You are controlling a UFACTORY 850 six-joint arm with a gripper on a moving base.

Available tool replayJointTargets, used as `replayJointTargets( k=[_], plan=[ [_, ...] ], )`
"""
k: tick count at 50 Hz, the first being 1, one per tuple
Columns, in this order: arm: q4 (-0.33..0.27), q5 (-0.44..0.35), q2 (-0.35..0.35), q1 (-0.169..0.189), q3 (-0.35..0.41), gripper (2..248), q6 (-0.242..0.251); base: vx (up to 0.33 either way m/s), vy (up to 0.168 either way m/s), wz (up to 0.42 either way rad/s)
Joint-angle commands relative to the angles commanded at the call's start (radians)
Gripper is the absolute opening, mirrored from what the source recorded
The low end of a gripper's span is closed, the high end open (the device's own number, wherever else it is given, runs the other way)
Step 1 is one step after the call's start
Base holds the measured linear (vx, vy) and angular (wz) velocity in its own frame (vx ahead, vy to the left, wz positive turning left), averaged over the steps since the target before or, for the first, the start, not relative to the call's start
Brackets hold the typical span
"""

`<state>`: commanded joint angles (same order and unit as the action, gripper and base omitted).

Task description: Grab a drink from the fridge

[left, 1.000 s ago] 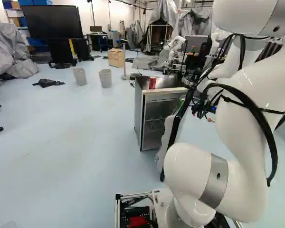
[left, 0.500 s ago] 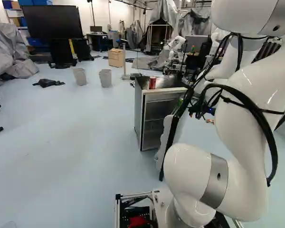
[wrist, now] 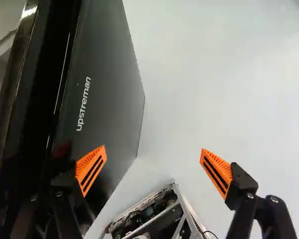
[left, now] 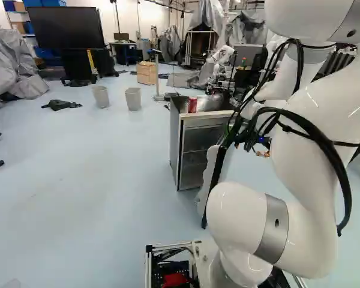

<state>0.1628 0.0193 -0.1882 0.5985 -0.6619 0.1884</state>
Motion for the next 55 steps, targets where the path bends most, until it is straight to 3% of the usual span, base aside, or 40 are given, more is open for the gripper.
replayJointTargets(
  k=[55],
  plan=[
    [0.000, 0.000, -0.005, -0.060, -0.006, 247, 0.000, 0.000, 0.000, 0.000]
  ],
)
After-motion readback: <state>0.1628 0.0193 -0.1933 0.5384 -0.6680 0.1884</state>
